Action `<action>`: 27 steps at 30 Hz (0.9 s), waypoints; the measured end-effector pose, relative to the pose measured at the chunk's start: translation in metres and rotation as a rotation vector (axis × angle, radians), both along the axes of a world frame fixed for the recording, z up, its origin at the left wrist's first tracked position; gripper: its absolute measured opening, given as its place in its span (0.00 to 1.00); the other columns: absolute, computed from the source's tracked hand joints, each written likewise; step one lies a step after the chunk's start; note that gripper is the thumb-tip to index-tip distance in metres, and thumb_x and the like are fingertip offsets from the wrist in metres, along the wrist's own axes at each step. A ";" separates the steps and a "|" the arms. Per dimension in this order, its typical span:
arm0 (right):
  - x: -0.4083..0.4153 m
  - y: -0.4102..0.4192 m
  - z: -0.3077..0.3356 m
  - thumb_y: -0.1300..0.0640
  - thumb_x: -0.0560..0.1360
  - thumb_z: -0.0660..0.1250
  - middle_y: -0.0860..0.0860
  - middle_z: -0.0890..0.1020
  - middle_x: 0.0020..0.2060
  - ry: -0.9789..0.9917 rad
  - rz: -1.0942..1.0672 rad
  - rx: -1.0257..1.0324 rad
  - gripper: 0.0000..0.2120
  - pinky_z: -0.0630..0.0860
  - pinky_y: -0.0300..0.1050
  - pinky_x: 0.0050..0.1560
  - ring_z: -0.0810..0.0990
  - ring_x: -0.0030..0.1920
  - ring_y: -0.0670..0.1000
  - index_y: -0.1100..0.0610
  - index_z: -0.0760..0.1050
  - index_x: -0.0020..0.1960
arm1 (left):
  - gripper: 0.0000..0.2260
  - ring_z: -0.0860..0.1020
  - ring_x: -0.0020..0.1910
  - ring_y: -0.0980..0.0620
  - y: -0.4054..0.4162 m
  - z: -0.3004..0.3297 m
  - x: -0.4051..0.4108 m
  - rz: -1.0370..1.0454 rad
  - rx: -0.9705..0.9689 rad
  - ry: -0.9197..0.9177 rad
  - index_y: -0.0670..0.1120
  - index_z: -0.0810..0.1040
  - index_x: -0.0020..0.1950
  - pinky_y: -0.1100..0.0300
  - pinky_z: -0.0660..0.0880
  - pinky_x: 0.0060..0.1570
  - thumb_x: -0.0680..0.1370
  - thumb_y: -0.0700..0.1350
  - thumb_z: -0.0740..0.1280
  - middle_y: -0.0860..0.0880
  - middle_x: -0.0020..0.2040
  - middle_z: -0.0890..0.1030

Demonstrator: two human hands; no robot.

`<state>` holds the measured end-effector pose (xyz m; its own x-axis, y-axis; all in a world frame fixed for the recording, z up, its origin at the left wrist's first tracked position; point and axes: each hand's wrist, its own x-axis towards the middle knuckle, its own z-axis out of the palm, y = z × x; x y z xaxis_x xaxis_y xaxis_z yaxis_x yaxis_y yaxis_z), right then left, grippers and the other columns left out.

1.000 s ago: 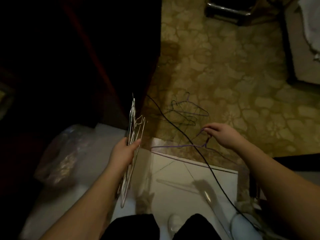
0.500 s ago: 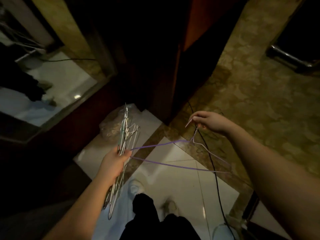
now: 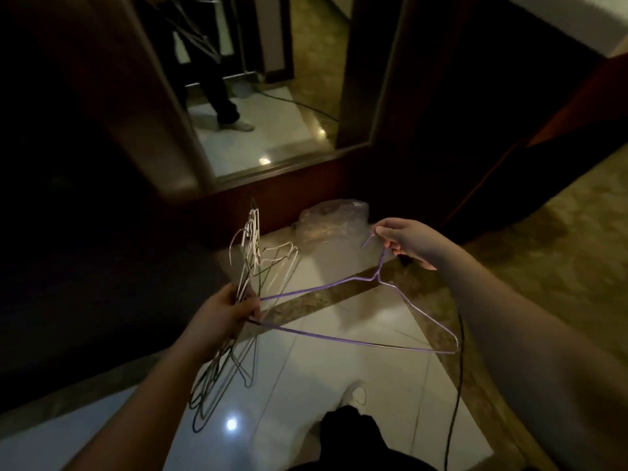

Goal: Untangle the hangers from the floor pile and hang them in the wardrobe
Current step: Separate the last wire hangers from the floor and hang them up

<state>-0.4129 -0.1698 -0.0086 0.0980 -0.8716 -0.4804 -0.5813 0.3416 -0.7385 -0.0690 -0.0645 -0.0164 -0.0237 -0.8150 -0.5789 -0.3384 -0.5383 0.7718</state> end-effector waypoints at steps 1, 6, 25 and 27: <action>0.023 0.005 0.000 0.52 0.83 0.58 0.51 0.76 0.40 -0.017 0.030 0.013 0.11 0.72 0.47 0.47 0.73 0.40 0.51 0.54 0.78 0.52 | 0.05 0.76 0.35 0.52 0.015 0.001 0.022 0.023 0.013 0.024 0.47 0.78 0.54 0.59 0.71 0.33 0.80 0.44 0.64 0.47 0.41 0.81; 0.148 0.036 -0.004 0.52 0.81 0.62 0.50 0.79 0.42 -0.097 0.107 0.057 0.08 0.69 0.46 0.46 0.73 0.42 0.50 0.52 0.79 0.52 | 0.08 0.71 0.31 0.54 0.100 -0.002 0.137 0.085 0.118 0.103 0.47 0.79 0.56 0.61 0.68 0.31 0.81 0.48 0.63 0.48 0.38 0.77; 0.630 0.216 -0.025 0.46 0.81 0.59 0.56 0.84 0.47 -0.289 0.608 0.415 0.15 0.73 0.43 0.47 0.82 0.45 0.50 0.57 0.78 0.54 | 0.03 0.65 0.27 0.55 0.395 0.036 0.464 0.908 -0.126 0.015 0.42 0.75 0.52 0.63 0.61 0.26 0.80 0.40 0.63 0.48 0.34 0.71; 0.666 0.232 -0.022 0.50 0.82 0.60 0.56 0.81 0.41 -0.251 0.711 0.376 0.14 0.73 0.38 0.39 0.79 0.38 0.48 0.59 0.77 0.49 | 0.05 0.66 0.29 0.54 0.410 0.042 0.486 0.975 -0.158 -0.031 0.42 0.76 0.53 0.61 0.62 0.29 0.80 0.42 0.64 0.48 0.36 0.71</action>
